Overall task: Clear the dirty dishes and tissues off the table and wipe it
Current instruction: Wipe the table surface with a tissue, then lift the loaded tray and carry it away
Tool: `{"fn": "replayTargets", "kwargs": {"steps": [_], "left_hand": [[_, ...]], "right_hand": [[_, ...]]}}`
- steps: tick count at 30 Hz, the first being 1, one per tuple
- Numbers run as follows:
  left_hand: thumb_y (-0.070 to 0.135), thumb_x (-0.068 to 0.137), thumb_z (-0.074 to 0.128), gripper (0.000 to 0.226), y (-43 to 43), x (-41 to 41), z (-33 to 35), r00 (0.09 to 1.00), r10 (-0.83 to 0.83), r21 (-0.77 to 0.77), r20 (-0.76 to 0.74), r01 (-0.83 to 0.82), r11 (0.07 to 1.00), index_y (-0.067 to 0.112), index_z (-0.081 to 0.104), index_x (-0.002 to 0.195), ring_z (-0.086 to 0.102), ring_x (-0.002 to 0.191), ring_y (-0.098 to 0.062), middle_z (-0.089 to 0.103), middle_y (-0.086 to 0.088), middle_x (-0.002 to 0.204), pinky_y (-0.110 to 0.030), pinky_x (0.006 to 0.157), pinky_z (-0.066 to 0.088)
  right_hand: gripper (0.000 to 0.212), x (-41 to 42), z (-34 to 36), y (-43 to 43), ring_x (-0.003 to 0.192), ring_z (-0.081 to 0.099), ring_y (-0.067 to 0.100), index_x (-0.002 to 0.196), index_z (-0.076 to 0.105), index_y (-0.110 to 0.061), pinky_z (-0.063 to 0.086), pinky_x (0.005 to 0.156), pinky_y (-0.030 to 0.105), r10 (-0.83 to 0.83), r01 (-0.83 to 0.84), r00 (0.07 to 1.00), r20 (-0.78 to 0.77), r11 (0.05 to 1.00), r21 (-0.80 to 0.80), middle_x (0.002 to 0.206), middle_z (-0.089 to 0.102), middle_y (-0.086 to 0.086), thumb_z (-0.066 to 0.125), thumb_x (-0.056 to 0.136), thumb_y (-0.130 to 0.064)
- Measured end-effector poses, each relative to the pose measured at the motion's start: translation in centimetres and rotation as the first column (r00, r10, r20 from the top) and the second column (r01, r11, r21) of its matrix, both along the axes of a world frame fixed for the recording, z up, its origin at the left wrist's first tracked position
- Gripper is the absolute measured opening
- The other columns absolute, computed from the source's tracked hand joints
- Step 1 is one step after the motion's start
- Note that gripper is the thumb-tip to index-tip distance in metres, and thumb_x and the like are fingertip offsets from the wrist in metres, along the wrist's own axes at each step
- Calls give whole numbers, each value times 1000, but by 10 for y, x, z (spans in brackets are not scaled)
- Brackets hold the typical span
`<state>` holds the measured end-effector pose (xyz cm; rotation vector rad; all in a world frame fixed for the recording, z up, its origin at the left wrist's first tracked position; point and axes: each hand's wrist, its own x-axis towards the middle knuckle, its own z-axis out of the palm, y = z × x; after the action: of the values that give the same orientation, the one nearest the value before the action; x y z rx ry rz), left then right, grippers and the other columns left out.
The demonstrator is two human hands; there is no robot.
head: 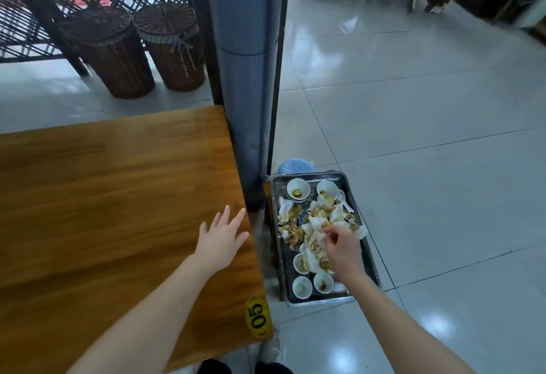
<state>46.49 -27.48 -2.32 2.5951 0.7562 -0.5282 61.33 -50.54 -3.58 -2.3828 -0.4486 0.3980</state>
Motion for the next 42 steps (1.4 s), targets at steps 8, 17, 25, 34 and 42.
{"fn": "replayTargets", "kwargs": {"steps": [8, 17, 25, 34, 42], "left_hand": [[48, 102, 27, 60, -20, 28, 11, 999, -36, -25, -18, 36, 999, 34, 0, 154, 2, 149, -28, -2, -6, 163, -53, 117, 10], [48, 102, 29, 61, -43, 57, -2, 995, -64, -28, -75, 62, 998, 33, 1, 154, 3, 149, -27, -1, -6, 163, -53, 118, 9], [43, 103, 32, 60, -76, 100, -4, 979, 203, 27, -21, -202, 979, 32, 4, 155, 8, 149, -25, 4, -7, 162, -54, 117, 14], [47, 102, 29, 60, -151, 91, 7, 877, 479, 53, -41, -477, 877, 33, 3, 154, 10, 149, -23, 5, -4, 163, -49, 116, 16], [49, 102, 30, 61, -202, 57, 13, 748, 664, 25, -12, -664, 748, 34, 3, 154, 8, 149, -22, 4, -3, 163, -50, 118, 14]], "right_hand": [[15, 17, 8, -24, 79, 55, 7, 99, 69, -9, 36, 67, 7, -10, 11, 999, 46, 1000, -26, 87, 62, -3, 62, 88, -3], [16, 53, 0, -44, 78, 52, 8, 96, 71, -7, 35, 67, 6, 13, -9, 998, 69, 998, -55, 85, 62, -1, 63, 85, 0], [21, 133, -13, -67, 79, 58, 13, 87, 69, -17, 41, 65, 19, 188, -190, 982, -28, 980, -64, 85, 64, -5, 55, 86, -1], [26, 186, -3, -74, 85, 60, 15, 103, 68, -15, 37, 59, 12, 433, -439, 899, -71, 888, -137, 97, 60, -3, 47, 92, -6], [26, 168, 0, -56, 87, 60, 14, 105, 69, -14, 51, 75, 29, 611, -616, 788, -79, 779, -118, 104, 68, 1, 48, 91, -5]]}}
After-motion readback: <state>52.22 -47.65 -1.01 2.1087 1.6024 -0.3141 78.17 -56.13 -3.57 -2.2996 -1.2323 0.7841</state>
